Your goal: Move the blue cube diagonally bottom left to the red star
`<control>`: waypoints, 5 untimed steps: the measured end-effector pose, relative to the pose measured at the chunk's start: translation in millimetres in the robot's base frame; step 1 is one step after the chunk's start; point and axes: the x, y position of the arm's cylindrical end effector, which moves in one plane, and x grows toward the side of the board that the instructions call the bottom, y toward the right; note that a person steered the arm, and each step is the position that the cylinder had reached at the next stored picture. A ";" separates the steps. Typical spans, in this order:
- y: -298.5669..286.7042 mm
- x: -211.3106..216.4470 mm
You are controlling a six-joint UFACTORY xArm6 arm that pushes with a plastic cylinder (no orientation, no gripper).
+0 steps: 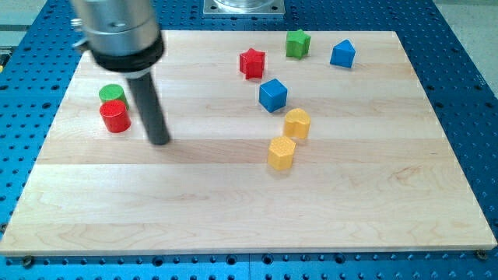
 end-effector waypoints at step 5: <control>192.9 -63.8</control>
